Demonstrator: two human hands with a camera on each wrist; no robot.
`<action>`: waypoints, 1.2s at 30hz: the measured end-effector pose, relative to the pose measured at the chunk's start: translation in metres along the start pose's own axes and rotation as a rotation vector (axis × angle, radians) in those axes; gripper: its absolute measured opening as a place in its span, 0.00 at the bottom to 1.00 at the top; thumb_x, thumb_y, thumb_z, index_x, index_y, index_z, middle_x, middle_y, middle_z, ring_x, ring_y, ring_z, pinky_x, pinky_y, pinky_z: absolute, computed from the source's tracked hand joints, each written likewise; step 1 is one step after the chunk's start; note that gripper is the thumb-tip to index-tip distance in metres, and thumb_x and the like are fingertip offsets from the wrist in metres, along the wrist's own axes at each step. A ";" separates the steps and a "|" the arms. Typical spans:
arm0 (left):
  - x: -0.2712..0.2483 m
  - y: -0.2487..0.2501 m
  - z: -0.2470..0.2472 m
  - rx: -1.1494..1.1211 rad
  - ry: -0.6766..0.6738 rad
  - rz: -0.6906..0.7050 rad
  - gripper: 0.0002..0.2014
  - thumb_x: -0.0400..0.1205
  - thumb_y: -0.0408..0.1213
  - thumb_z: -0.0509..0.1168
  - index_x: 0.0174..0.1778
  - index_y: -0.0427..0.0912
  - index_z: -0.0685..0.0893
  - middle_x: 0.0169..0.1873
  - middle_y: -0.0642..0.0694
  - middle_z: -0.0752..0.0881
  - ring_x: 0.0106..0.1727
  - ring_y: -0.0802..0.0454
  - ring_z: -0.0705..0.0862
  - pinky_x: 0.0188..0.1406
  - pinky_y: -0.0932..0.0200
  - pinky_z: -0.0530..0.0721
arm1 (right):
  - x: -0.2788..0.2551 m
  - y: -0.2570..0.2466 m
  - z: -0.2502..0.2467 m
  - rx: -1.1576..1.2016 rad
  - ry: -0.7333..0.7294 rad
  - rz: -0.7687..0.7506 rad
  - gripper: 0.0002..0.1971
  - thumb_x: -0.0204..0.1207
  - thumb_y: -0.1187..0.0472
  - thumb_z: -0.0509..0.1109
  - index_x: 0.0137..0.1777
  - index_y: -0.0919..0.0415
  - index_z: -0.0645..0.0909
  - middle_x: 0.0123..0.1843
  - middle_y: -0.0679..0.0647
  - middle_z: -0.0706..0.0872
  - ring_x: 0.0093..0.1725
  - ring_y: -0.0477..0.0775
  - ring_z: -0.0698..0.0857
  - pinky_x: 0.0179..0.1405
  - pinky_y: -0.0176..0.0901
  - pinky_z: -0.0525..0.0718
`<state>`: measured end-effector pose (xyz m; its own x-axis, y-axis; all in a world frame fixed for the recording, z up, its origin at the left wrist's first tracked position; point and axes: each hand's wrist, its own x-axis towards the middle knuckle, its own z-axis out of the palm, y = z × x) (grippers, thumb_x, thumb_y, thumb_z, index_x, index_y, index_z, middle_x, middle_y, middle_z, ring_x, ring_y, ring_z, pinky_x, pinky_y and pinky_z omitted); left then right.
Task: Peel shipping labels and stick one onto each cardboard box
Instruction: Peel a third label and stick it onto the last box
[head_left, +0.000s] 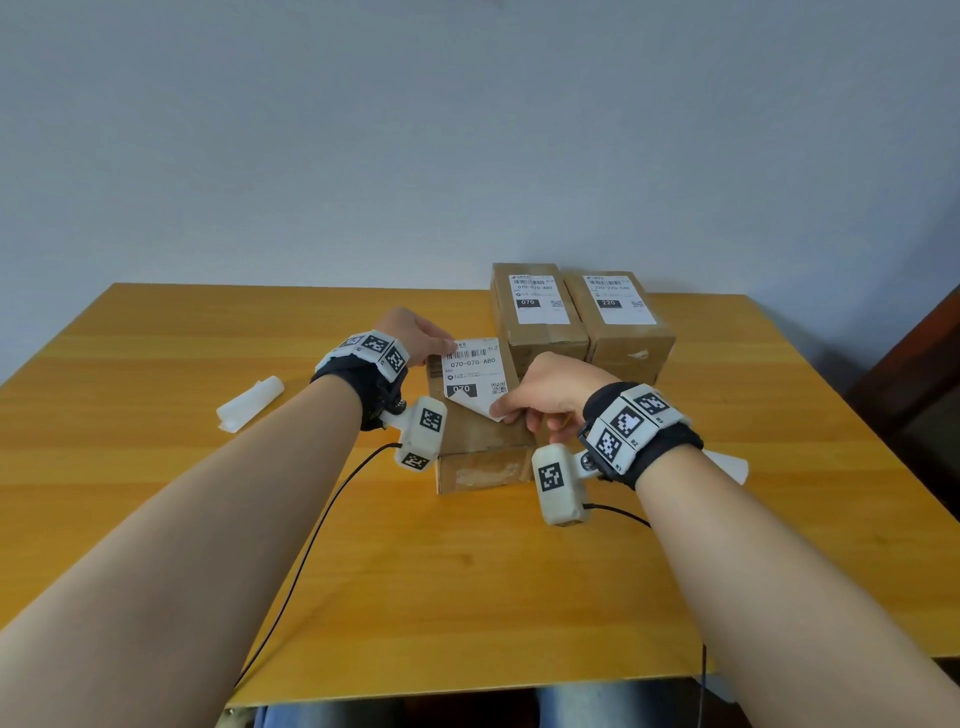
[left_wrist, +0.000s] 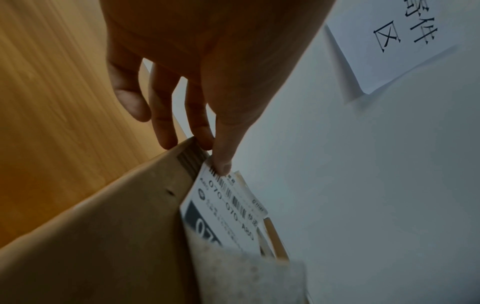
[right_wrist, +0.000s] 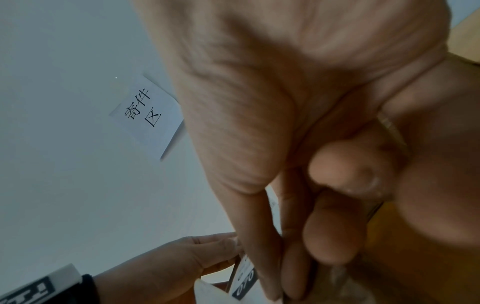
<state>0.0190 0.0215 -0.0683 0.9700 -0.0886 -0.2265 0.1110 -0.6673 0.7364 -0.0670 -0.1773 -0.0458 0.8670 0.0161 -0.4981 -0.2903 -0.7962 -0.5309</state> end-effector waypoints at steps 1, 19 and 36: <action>0.000 0.000 0.001 0.000 0.003 0.007 0.10 0.82 0.45 0.76 0.58 0.50 0.93 0.53 0.49 0.92 0.59 0.47 0.89 0.33 0.62 0.78 | 0.000 0.000 -0.001 -0.015 0.002 -0.002 0.14 0.77 0.48 0.80 0.46 0.61 0.93 0.29 0.51 0.87 0.20 0.48 0.72 0.24 0.37 0.80; -0.041 0.001 0.000 -0.108 -0.093 -0.146 0.43 0.76 0.43 0.82 0.85 0.45 0.68 0.62 0.44 0.89 0.51 0.51 0.90 0.33 0.55 0.87 | -0.011 0.006 0.002 -0.013 0.083 -0.018 0.19 0.73 0.43 0.82 0.50 0.58 0.86 0.44 0.57 0.94 0.32 0.57 0.90 0.29 0.43 0.89; -0.085 -0.016 -0.005 -0.232 -0.295 -0.216 0.39 0.82 0.45 0.76 0.88 0.53 0.65 0.73 0.42 0.81 0.66 0.43 0.81 0.69 0.34 0.84 | -0.021 -0.008 0.023 0.023 0.527 -0.182 0.22 0.84 0.39 0.65 0.36 0.55 0.80 0.32 0.50 0.84 0.33 0.54 0.84 0.36 0.45 0.80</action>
<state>-0.0636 0.0433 -0.0574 0.8196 -0.1955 -0.5385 0.3827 -0.5128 0.7685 -0.0924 -0.1570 -0.0466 0.9875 -0.1576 0.0100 -0.1209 -0.7952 -0.5942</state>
